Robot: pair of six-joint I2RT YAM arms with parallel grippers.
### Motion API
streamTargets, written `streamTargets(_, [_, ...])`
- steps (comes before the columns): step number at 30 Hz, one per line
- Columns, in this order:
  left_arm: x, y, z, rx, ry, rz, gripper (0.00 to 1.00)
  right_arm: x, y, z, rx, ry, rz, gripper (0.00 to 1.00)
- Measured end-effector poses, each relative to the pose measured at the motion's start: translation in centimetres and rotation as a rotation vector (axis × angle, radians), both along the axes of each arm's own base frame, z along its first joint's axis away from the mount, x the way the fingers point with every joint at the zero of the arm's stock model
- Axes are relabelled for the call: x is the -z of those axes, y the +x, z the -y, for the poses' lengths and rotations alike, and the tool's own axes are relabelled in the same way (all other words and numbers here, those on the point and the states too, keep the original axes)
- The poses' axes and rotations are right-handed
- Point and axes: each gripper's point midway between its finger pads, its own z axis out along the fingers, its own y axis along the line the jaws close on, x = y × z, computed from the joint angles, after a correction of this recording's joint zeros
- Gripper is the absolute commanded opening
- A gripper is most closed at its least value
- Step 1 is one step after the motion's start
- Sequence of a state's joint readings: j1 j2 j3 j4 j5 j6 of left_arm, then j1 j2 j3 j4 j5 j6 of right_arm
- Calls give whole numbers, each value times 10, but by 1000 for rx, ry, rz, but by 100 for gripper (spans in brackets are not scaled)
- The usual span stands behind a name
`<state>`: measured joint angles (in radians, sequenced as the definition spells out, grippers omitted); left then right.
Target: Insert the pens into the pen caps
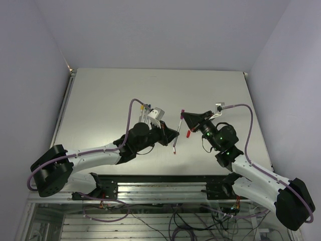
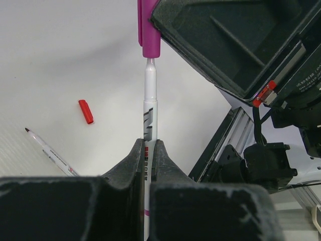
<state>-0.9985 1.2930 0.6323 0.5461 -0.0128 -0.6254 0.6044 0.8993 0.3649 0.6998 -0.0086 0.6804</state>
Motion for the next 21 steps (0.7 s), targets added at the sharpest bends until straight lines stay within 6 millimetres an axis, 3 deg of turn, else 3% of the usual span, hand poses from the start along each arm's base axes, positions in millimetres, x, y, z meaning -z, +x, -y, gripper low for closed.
streamTargets(17, [1,-1,-6,-13,-11,5,7,4,-1,-6,-7,9,-1,0])
streamTargets(21, [-7,1,-5,-20,-42,26,7,7,-4,-9,-19,6,-9,0])
